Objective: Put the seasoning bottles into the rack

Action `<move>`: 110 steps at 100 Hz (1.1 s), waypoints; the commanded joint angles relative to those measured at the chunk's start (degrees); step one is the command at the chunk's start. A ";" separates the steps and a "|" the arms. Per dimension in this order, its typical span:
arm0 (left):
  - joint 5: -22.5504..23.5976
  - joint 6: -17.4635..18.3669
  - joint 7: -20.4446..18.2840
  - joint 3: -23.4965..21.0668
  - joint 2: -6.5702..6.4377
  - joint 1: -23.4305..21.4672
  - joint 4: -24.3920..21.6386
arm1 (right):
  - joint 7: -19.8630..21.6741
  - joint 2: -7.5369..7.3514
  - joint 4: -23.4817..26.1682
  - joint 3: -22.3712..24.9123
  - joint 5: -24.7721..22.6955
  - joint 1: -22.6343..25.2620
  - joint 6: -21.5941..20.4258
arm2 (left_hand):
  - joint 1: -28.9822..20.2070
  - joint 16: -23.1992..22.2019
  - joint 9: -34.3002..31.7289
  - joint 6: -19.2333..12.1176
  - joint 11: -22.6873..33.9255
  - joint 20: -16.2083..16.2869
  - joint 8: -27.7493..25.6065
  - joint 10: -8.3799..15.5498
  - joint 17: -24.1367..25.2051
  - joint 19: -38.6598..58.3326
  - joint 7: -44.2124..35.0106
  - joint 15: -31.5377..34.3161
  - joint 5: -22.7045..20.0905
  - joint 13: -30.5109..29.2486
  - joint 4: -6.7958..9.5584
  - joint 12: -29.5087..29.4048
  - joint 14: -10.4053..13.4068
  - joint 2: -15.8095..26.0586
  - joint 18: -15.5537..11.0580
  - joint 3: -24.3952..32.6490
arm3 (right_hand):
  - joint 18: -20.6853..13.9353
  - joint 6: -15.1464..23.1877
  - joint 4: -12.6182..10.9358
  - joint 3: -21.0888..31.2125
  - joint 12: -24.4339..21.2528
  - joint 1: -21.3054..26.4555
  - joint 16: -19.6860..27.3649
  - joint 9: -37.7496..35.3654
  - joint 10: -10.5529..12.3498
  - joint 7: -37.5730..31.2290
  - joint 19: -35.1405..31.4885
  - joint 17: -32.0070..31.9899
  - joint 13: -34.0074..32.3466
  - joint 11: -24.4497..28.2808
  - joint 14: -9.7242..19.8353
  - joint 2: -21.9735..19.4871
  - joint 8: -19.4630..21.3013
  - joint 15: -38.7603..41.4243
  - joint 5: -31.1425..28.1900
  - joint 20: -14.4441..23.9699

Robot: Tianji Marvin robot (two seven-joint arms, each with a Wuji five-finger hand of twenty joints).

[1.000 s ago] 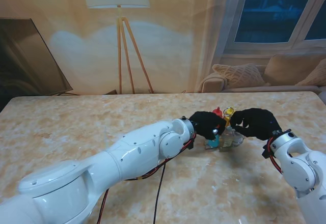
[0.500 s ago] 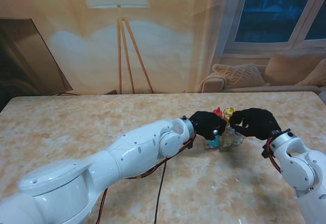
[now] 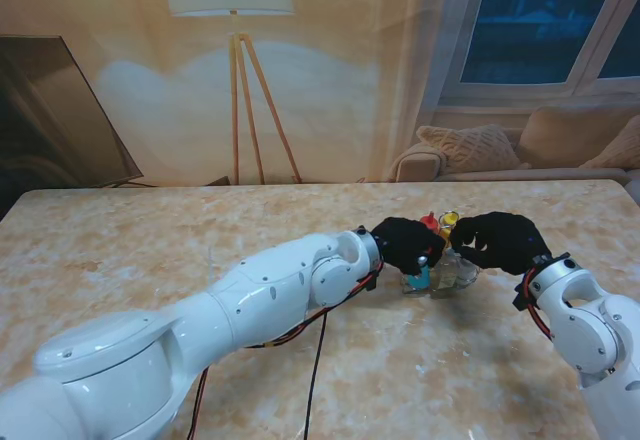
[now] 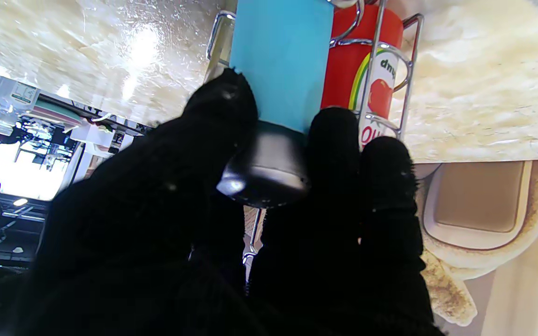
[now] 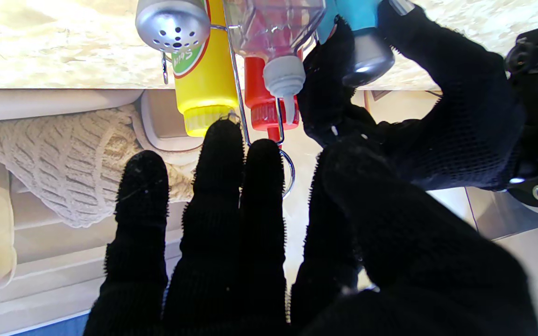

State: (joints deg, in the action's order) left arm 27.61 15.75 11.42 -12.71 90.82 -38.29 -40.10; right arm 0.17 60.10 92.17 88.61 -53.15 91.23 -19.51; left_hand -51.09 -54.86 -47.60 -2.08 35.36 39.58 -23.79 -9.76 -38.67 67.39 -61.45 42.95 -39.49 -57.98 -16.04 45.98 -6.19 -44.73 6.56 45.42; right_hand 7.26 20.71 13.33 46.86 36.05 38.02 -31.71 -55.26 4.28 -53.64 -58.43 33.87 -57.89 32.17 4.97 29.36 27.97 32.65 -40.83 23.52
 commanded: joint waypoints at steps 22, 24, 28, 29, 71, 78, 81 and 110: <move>1.19 1.82 -0.11 0.68 0.61 0.94 1.34 | 1.08 0.21 -0.24 -0.42 0.11 0.13 0.31 | -3.61 -1.62 -3.77 0.03 0.41 -0.69 0.89 3.95 -0.30 -0.68 -0.89 -1.29 -1.65 -1.40 0.14 0.31 4.09 1.38 -2.29 2.19 | 0.02 1.93 -1.08 0.70 1.27 0.85 -1.17 -1.44 1.17 -2.51 -0.18 -0.10 -0.92 0.05 0.83 -0.40 0.89 0.58 -1.56 0.33; 1.17 1.78 -0.08 0.67 0.64 0.94 1.40 | 1.08 0.21 -0.26 -0.43 0.11 0.12 0.32 | -3.64 -1.64 -3.81 0.02 0.38 -0.70 0.91 3.99 -0.30 -0.71 -0.87 -1.31 -1.64 -1.40 0.14 0.32 4.07 1.40 -2.29 2.20 | -0.02 1.91 -1.08 0.71 1.27 0.85 -1.18 -1.45 1.12 -2.52 -0.17 -0.15 -0.92 0.05 0.87 -0.39 0.89 0.59 -1.57 0.32; 1.15 1.75 -0.06 0.67 0.68 0.97 1.50 | 1.07 0.21 -0.28 -0.44 0.08 0.11 0.33 | -3.72 -1.71 -3.87 0.10 0.30 -0.71 0.94 3.89 -0.33 -0.76 -0.89 -1.36 -1.72 -1.43 0.14 0.35 4.07 1.34 -2.27 2.22 | -0.05 1.91 -1.07 0.72 1.29 0.81 -1.17 -1.48 1.13 -2.51 -0.21 -0.04 -0.93 0.07 0.98 -0.41 0.87 0.59 -1.58 0.33; 1.15 1.75 -0.06 0.68 0.69 0.98 1.53 | 1.07 0.21 -0.28 -0.44 0.07 0.11 0.33 | -3.75 -1.72 -3.88 0.11 0.28 -0.71 0.94 3.89 -0.33 -0.76 -0.89 -1.37 -1.74 -1.44 0.14 0.35 4.08 1.35 -2.27 2.24 | -0.03 1.93 -1.07 0.72 1.28 0.81 -1.17 -1.45 1.15 -2.51 -0.21 -0.04 -0.93 0.05 0.98 -0.42 0.87 0.59 -1.58 0.33; 1.51 2.97 0.13 1.54 1.75 1.20 3.68 | 0.99 0.21 -0.41 -0.61 -0.01 0.09 0.54 | -1.57 -1.80 0.31 2.75 2.52 -0.84 0.88 2.23 0.75 -2.16 2.59 -3.74 -0.54 0.33 -0.04 -2.59 2.87 2.03 -1.33 1.35 | 0.01 1.94 -1.01 0.83 1.32 0.74 -1.18 -1.52 1.16 -2.53 -0.19 -0.15 -0.91 0.08 0.97 -0.21 0.86 0.60 -1.59 0.31; 1.23 2.65 -0.13 1.43 1.74 1.10 3.58 | 1.01 0.21 -0.42 -0.63 0.03 0.07 0.55 | 0.08 -0.70 3.05 4.28 4.09 -1.24 0.32 1.42 1.69 -2.90 5.74 -4.80 -0.15 1.96 -0.20 -5.41 2.20 2.61 -0.77 1.76 | 0.00 2.01 -1.01 0.86 1.31 0.76 -1.19 -1.50 1.28 -2.52 -0.17 -0.19 -0.95 0.06 0.93 -0.19 0.86 0.63 -1.58 0.31; 1.08 2.53 -0.23 1.36 1.71 1.06 3.50 | 1.00 0.22 -0.41 -0.64 0.03 0.07 0.58 | 0.94 0.02 3.99 4.66 4.24 -1.47 0.21 1.24 2.08 -3.26 7.08 -5.32 -0.25 2.47 -0.31 -6.56 2.05 2.77 -0.57 2.26 | 0.00 2.03 -1.00 0.87 1.33 0.77 -1.19 -1.54 1.21 -2.52 -0.16 -0.20 -0.94 0.07 0.95 -0.08 0.87 0.63 -1.56 0.30; 0.36 2.25 -0.84 0.90 1.25 0.88 2.76 | 1.05 0.20 -0.46 -0.73 -0.03 -0.01 0.69 | 8.08 8.68 7.05 6.72 3.23 -3.71 -0.77 1.16 4.49 -5.39 14.76 -8.68 -0.76 5.81 0.17 -14.73 1.03 3.78 0.53 6.55 | 0.03 2.10 -0.91 1.11 1.33 0.72 -1.18 -1.49 1.25 -2.54 -0.21 -0.11 -0.96 -0.02 0.98 0.31 0.90 0.61 -1.56 0.32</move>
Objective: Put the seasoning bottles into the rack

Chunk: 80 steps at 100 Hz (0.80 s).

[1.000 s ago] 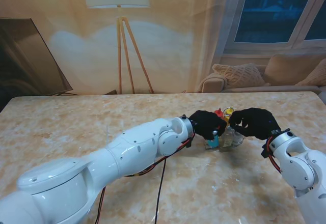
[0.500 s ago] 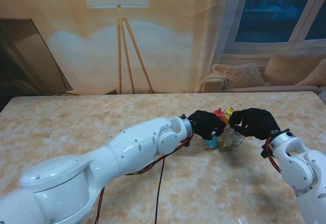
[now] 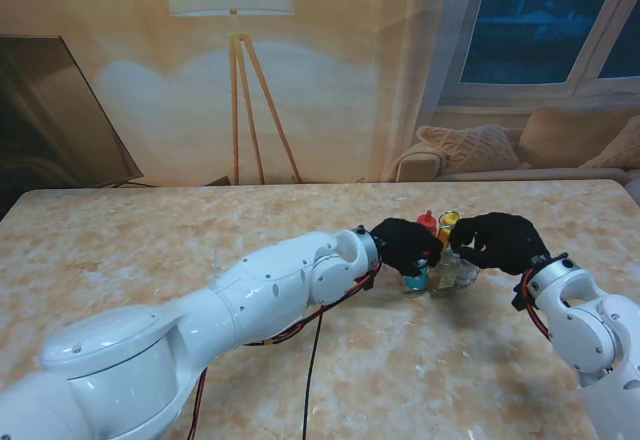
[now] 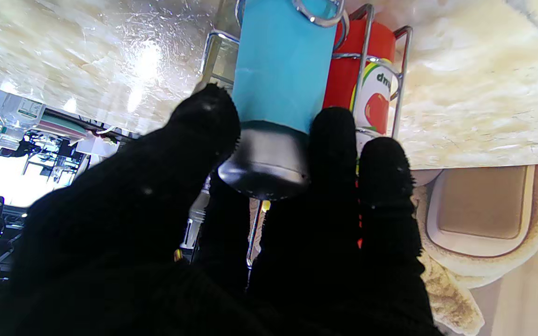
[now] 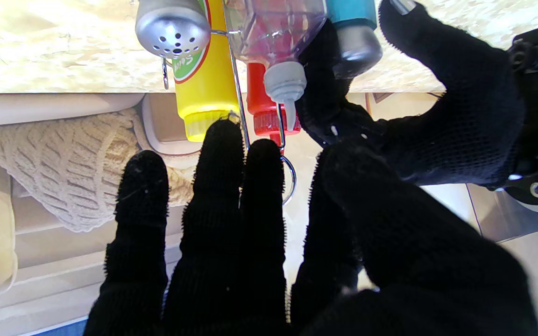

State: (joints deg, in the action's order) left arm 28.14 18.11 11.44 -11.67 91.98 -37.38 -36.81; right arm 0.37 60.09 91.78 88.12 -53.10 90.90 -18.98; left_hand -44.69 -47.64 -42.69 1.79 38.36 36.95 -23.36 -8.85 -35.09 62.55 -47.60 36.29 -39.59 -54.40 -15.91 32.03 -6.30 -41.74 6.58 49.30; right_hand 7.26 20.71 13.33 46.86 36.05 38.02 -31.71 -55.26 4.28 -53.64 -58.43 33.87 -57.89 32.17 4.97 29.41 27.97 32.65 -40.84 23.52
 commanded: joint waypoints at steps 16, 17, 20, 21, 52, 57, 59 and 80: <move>-0.34 -0.13 -1.12 -0.23 -0.08 -0.10 -0.68 | 0.98 0.21 -0.08 -0.28 0.02 0.26 0.22 | 4.22 2.08 3.00 3.66 -1.19 -1.41 -1.72 -0.28 1.81 -0.94 3.78 -2.83 -0.66 3.31 1.61 -1.62 0.55 1.76 0.99 4.40 | 0.13 2.07 -0.88 1.15 1.33 0.61 -1.16 -1.48 1.24 -2.52 -0.18 -0.17 -0.93 -0.03 1.00 0.22 0.88 0.56 -1.52 0.31; -0.36 -0.14 -1.13 -0.24 -0.10 -0.11 -0.70 | 0.99 0.21 -0.08 -0.28 0.03 0.26 0.22 | 4.30 2.09 3.02 3.70 -1.23 -1.42 -1.74 -0.31 1.79 -0.93 3.85 -2.84 -0.65 3.31 1.65 -1.65 0.54 1.80 1.01 4.42 | 0.14 2.10 -0.88 1.16 1.34 0.62 -1.16 -1.50 1.20 -2.52 -0.18 -0.17 -0.94 -0.02 1.00 0.19 0.88 0.56 -1.51 0.31; -0.44 -0.19 -1.19 -0.31 -0.16 -0.14 -0.81 | 1.02 0.21 -0.09 -0.30 0.03 0.24 0.23 | 4.61 2.19 3.05 3.76 -1.46 -1.48 -1.87 -0.32 1.86 -0.98 4.20 -2.87 -0.76 3.32 1.96 -1.84 0.53 1.83 1.08 4.77 | 0.12 2.10 -0.87 1.15 1.32 0.59 -1.16 -1.45 1.22 -2.50 -0.15 -0.24 -0.91 -0.05 0.98 0.20 0.87 0.55 -1.48 0.30; -0.47 -0.22 -1.22 -0.33 -0.19 -0.15 -0.86 | 1.03 0.20 -0.10 -0.30 0.03 0.23 0.22 | 4.75 2.23 3.04 3.77 -1.53 -1.50 -1.91 -0.34 1.86 -0.98 4.35 -2.89 -0.77 3.35 2.07 -1.90 0.52 1.82 1.10 4.89 | 0.11 2.10 -0.89 1.19 1.32 0.64 -1.16 -1.43 1.25 -2.49 -0.17 -0.22 -0.90 -0.06 0.98 0.22 0.87 0.55 -1.46 0.30; -0.96 -0.43 -1.33 -0.69 -0.37 -0.35 -1.12 | 1.32 0.17 -0.26 -0.41 0.12 0.06 0.29 | 11.13 4.01 4.35 4.63 -4.76 -2.24 -2.72 -1.02 3.58 -1.97 8.38 -4.51 -0.56 5.16 5.19 -4.69 -0.67 2.54 2.69 7.44 | 0.27 2.06 -0.82 1.23 1.28 0.52 -1.14 -1.52 1.19 -2.48 -0.21 -0.24 -0.97 -0.13 0.97 0.39 0.84 0.50 -1.57 0.33; -1.06 -0.51 -1.36 -0.79 -0.46 -0.40 -1.30 | 1.36 0.17 -0.24 -0.41 0.16 0.06 0.34 | 11.53 4.08 4.57 4.70 -4.94 -2.27 -2.76 -1.05 3.75 -1.99 8.56 -4.53 -0.38 5.33 5.14 -4.85 -0.79 2.54 2.74 7.50 | 0.26 2.06 -0.81 1.23 1.27 0.47 -1.13 -1.51 1.36 -2.46 -0.22 -0.24 -0.93 -0.15 1.02 0.36 0.82 0.46 -1.58 0.34; -1.05 -0.51 -1.35 -0.81 -0.51 -0.41 -1.38 | 1.37 0.17 -0.23 -0.41 0.17 0.06 0.35 | 11.72 4.10 4.60 4.76 -4.98 -2.28 -2.77 -1.12 3.82 -1.99 8.63 -4.53 -0.33 5.39 5.11 -4.89 -0.79 2.56 2.75 7.50 | 0.23 2.02 -0.82 1.25 1.29 0.49 -1.13 -1.52 1.28 -2.43 -0.22 -0.24 -0.90 -0.15 0.98 0.37 0.80 0.44 -1.53 0.34; -0.82 -0.46 -1.35 -1.07 -1.23 -0.54 -2.86 | 1.40 0.17 -0.23 -0.43 0.15 0.01 0.42 | 15.33 4.95 5.53 4.76 -6.66 -2.46 -2.85 -1.10 4.99 -2.24 10.05 -5.24 0.04 6.61 4.81 -6.38 -1.51 2.67 3.69 8.34 | 0.33 2.07 -0.81 1.30 1.33 0.48 -1.15 -1.48 1.22 -2.43 -0.21 -0.34 -0.89 -0.17 1.02 0.53 0.80 0.44 -1.52 0.34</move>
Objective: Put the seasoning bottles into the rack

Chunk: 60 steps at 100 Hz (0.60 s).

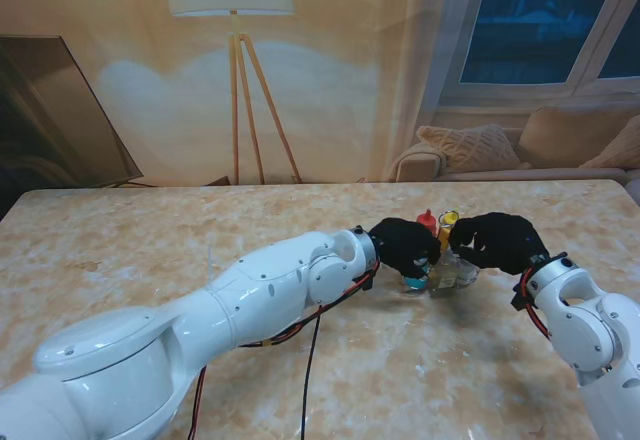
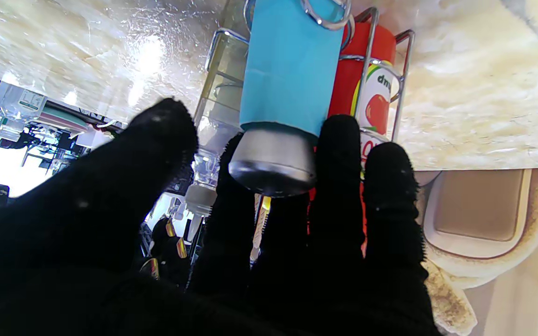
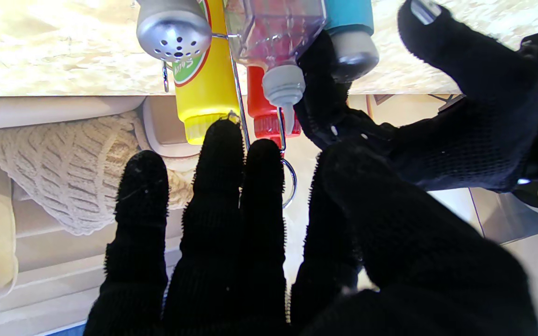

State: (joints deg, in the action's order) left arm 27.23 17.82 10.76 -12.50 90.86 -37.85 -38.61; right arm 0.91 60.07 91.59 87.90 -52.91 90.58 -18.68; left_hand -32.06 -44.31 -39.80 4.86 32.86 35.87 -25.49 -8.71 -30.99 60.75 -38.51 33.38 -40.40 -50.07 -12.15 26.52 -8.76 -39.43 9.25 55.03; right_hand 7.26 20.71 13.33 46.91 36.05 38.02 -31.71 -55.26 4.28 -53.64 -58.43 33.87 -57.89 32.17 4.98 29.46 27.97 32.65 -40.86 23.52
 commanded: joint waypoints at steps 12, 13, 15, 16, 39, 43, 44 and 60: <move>0.22 -0.07 -0.99 -0.32 -0.64 -0.09 -1.99 | 0.90 0.19 -0.02 -0.21 -0.03 0.31 0.14 | 6.43 2.26 3.31 1.75 -2.36 -1.32 -0.60 -1.47 2.32 -0.83 2.08 -3.07 1.26 3.53 0.72 -1.90 0.07 0.78 2.10 3.76 | 0.32 2.09 -0.80 1.29 1.32 0.41 -1.16 -1.44 1.21 -2.42 -0.22 -0.35 -0.91 -0.20 0.99 0.52 0.81 0.45 -1.43 0.35; 0.24 -0.06 -1.00 -0.32 -0.67 -0.09 -2.02 | 0.90 0.19 -0.02 -0.21 -0.04 0.31 0.14 | 6.76 2.29 3.48 1.82 -2.49 -1.32 -0.56 -1.53 2.52 -0.90 2.27 -3.13 1.43 3.69 0.68 -1.98 -0.01 0.95 2.14 3.78 | 0.33 2.08 -0.79 1.29 1.34 0.40 -1.16 -1.49 1.18 -2.43 -0.22 -0.35 -0.92 -0.17 1.00 0.55 0.82 0.46 -1.45 0.35; 0.29 -0.03 -1.01 -0.31 -0.72 -0.09 -2.08 | 0.91 0.19 -0.02 -0.20 -0.04 0.30 0.13 | 7.08 2.33 3.63 1.88 -2.62 -1.31 -0.50 -1.60 2.73 -0.96 2.49 -3.19 1.61 3.88 0.63 -2.07 -0.10 1.19 2.18 3.76 | 0.34 2.09 -0.80 1.32 1.33 0.43 -1.16 -1.46 1.25 -2.43 -0.21 -0.37 -0.93 -0.18 1.03 0.55 0.82 0.46 -1.45 0.35; 0.31 -0.02 -1.01 -0.31 -0.74 -0.09 -2.12 | 0.91 0.18 -0.02 -0.20 -0.04 0.30 0.12 | 7.16 2.34 3.67 1.90 -2.66 -1.29 -0.47 -1.65 2.80 -0.95 2.59 -3.21 1.64 3.95 0.62 -2.10 -0.14 1.30 2.27 3.74 | 0.34 2.10 -0.80 1.32 1.34 0.43 -1.17 -1.48 1.25 -2.43 -0.21 -0.37 -0.96 -0.17 1.02 0.57 0.82 0.48 -1.46 0.35; 0.30 -0.29 -1.36 -0.39 -1.12 -0.21 -2.75 | 1.07 0.17 -0.03 -0.25 0.03 0.24 0.21 | 9.71 2.51 4.46 1.75 -3.62 -0.76 0.11 -2.76 4.35 -0.86 4.98 -3.32 2.56 5.16 0.59 -2.77 -1.16 3.54 3.23 2.93 | 0.56 2.16 -0.77 1.32 1.35 0.35 -1.17 -1.48 1.26 -2.40 -0.21 -0.47 -0.89 -0.19 1.01 0.56 0.82 0.45 -1.45 0.36; 0.39 -0.26 -1.31 -0.37 -1.13 -0.20 -2.72 | 1.11 0.17 -0.02 -0.26 0.05 0.23 0.25 | 9.97 2.52 4.86 1.93 -3.80 -0.71 0.31 -2.91 4.61 -0.91 5.67 -3.34 3.33 5.45 0.58 -2.82 -1.26 3.79 3.33 2.80 | 0.58 2.19 -0.76 1.29 1.34 0.30 -1.17 -1.44 1.31 -2.36 -0.22 -0.47 -0.85 -0.21 1.00 0.56 0.81 0.43 -1.40 0.37; 0.40 -0.25 -1.28 -0.37 -1.13 -0.20 -2.72 | 1.12 0.17 -0.01 -0.26 0.06 0.23 0.27 | 9.99 2.51 4.93 1.84 -3.83 -0.67 0.39 -2.90 4.66 -0.89 5.96 -3.31 3.45 5.57 0.59 -2.82 -1.25 3.89 3.28 2.72 | 0.57 2.16 -0.77 1.31 1.33 0.33 -1.17 -1.43 1.35 -2.36 -0.20 -0.51 -0.88 -0.23 0.99 0.57 0.81 0.44 -1.38 0.36; 0.52 -0.36 -1.23 -0.45 -1.35 -0.21 -3.06 | 1.34 0.15 -0.01 -0.27 0.17 0.13 0.27 | 9.58 2.50 4.91 2.20 -3.73 -0.53 0.29 -3.16 4.68 -0.88 6.41 -3.03 3.05 5.75 0.69 -2.67 -1.25 4.01 3.21 2.56 | 0.63 2.09 -0.77 1.29 1.36 0.30 -1.17 -1.47 1.32 -2.41 -0.20 -0.56 -0.85 -0.21 0.97 0.49 0.84 0.43 -1.47 0.38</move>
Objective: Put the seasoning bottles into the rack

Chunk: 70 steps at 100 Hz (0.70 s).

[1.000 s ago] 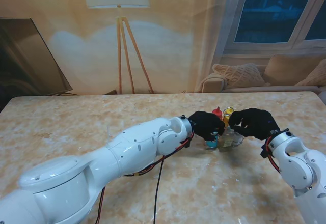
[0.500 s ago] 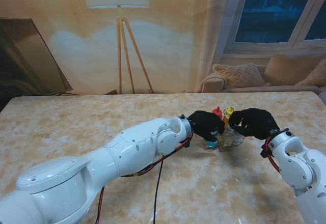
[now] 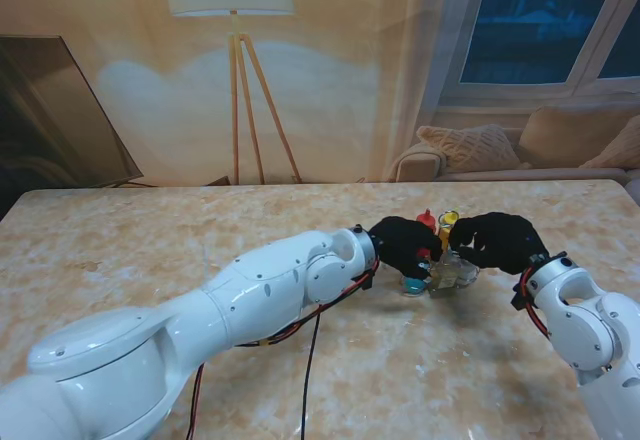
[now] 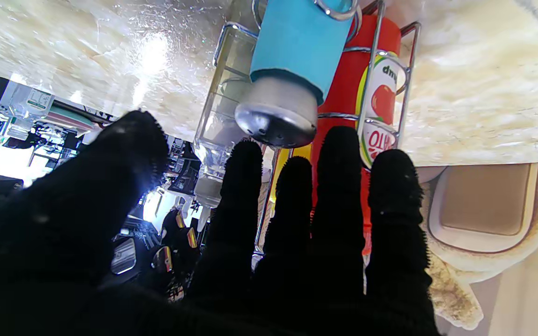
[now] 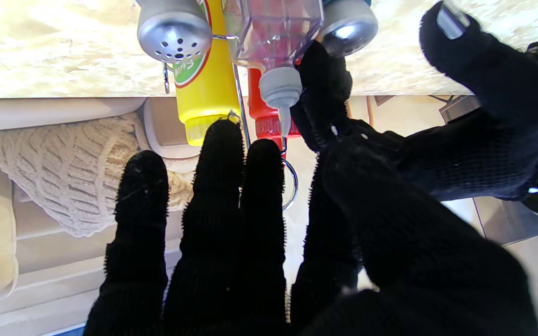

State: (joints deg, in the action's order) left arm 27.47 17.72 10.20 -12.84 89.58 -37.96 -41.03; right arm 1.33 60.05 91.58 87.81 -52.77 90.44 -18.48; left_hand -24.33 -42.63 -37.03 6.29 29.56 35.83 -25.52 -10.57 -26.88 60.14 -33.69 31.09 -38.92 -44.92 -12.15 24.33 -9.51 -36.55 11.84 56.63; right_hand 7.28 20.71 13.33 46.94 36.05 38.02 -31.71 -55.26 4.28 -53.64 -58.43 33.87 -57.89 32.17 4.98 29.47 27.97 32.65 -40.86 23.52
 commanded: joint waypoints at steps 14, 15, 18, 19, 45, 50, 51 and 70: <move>0.69 -0.96 -0.80 -0.64 -1.36 -0.33 -3.05 | 1.11 0.15 0.10 -0.03 0.13 0.23 -0.20 | 1.10 0.90 2.19 0.97 -0.50 -0.48 0.01 -1.52 0.61 -0.31 1.45 -0.61 1.16 0.67 0.76 -0.46 -0.42 1.77 0.54 0.37 | 0.61 2.13 -0.79 1.20 1.34 0.26 -1.18 -1.42 1.26 -2.38 -0.24 -0.59 -0.88 -0.23 0.97 0.36 0.82 0.43 -1.47 0.40; 0.72 -1.04 -0.80 -0.69 -1.47 -0.36 -3.27 | 1.12 0.15 0.11 -0.01 0.14 0.23 -0.23 | 1.06 0.90 2.19 0.98 -0.50 -0.48 -0.01 -1.47 0.61 -0.32 1.45 -0.59 1.19 0.63 0.76 -0.46 -0.36 1.86 0.50 0.29 | 0.63 2.13 -0.80 1.19 1.34 0.27 -1.17 -1.44 1.27 -2.38 -0.23 -0.61 -0.85 -0.22 0.95 0.38 0.82 0.42 -1.47 0.40; 0.85 -1.22 -0.80 -0.84 -1.80 -0.43 -3.88 | 1.14 0.15 0.12 0.04 0.15 0.23 -0.29 | 0.93 0.91 2.20 1.00 -0.48 -0.48 -0.09 -1.50 0.55 -0.30 1.40 -0.55 1.14 0.62 0.78 -0.44 -0.37 1.96 0.47 0.09 | 0.68 2.13 -0.80 1.17 1.34 0.25 -1.17 -1.46 1.29 -2.37 -0.24 -0.61 -0.84 -0.21 1.05 0.34 0.82 0.40 -1.47 0.41; 0.90 -1.26 -0.79 -0.89 -1.91 -0.46 -4.08 | 1.14 0.15 0.13 0.05 0.16 0.23 -0.31 | 0.92 0.91 2.16 1.02 -0.45 -0.48 -0.12 -1.47 0.53 -0.29 1.37 -0.52 1.12 0.59 0.79 -0.42 -0.32 2.00 0.46 0.04 | 0.70 2.13 -0.80 1.17 1.33 0.26 -1.17 -1.43 1.28 -2.37 -0.24 -0.61 -0.82 -0.23 1.02 0.32 0.82 0.39 -1.48 0.41; 2.21 -2.90 -1.16 -2.53 -5.35 -1.34 -10.07 | 1.20 0.16 0.28 0.29 0.40 0.25 -0.77 | 0.32 0.86 1.74 1.18 -0.07 -0.55 -1.41 -1.58 0.18 -0.12 -0.40 -0.05 0.16 0.26 1.00 -0.17 -0.06 2.45 0.22 -0.65 | 0.62 2.04 -0.87 0.98 1.33 0.31 -1.20 -1.43 1.19 -2.38 -0.25 -0.71 -0.79 -0.19 0.95 0.17 0.87 0.43 -1.50 0.43; 2.56 -3.21 -1.34 -2.91 -6.12 -1.53 -11.28 | 1.22 0.16 0.26 0.29 0.52 0.17 -0.93 | 0.30 0.86 1.65 1.12 -0.04 -0.57 -1.57 -1.52 0.08 -0.08 -0.61 0.00 0.17 0.20 1.02 -0.14 -0.01 2.47 0.18 -0.63 | 0.72 1.99 -0.87 0.94 1.32 0.30 -1.20 -1.40 1.15 -2.39 -0.31 -0.59 -0.82 -0.19 0.90 0.13 0.87 0.44 -1.52 0.46; 2.61 -3.25 -1.37 -3.00 -6.27 -1.57 -11.51 | 1.23 0.16 0.25 0.29 0.55 0.15 -0.96 | 0.26 0.86 1.60 1.14 -0.01 -0.57 -1.59 -1.52 0.07 -0.07 -0.63 0.00 0.18 0.19 1.02 -0.13 -0.03 2.48 0.15 -0.61 | 0.72 1.97 -0.85 0.90 1.32 0.24 -1.20 -1.40 1.16 -2.38 -0.31 -0.60 -0.81 -0.19 0.92 0.12 0.86 0.44 -1.51 0.46; 4.40 -4.58 -2.25 -5.82 -10.61 -3.16 -18.18 | 2.07 0.13 0.48 -0.09 1.50 -0.46 -1.60 | -0.47 0.76 1.25 1.04 0.15 -0.63 -1.99 -1.35 0.00 -0.03 -1.23 0.23 -0.08 -0.07 1.09 0.02 -0.01 2.68 0.23 -0.58 | 0.73 1.91 -0.90 0.82 1.30 0.24 -1.20 -1.40 1.17 -2.35 -0.35 -0.55 -0.81 -0.17 0.90 -0.01 0.86 0.43 -1.50 0.48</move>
State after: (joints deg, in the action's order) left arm 31.35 13.89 9.06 -17.42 80.93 -40.47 -56.91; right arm 2.20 60.02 91.64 88.11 -51.62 90.07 -19.66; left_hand -24.44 -42.62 -36.97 6.78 29.56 35.82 -26.45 -11.61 -26.88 60.14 -33.63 31.08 -38.97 -44.92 -12.14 24.33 -9.54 -35.38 11.85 56.33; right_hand 7.32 20.71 13.33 46.94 36.05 38.02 -31.71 -55.26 4.28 -53.64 -58.43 33.83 -57.89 32.17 4.98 29.48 27.97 32.65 -40.86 23.52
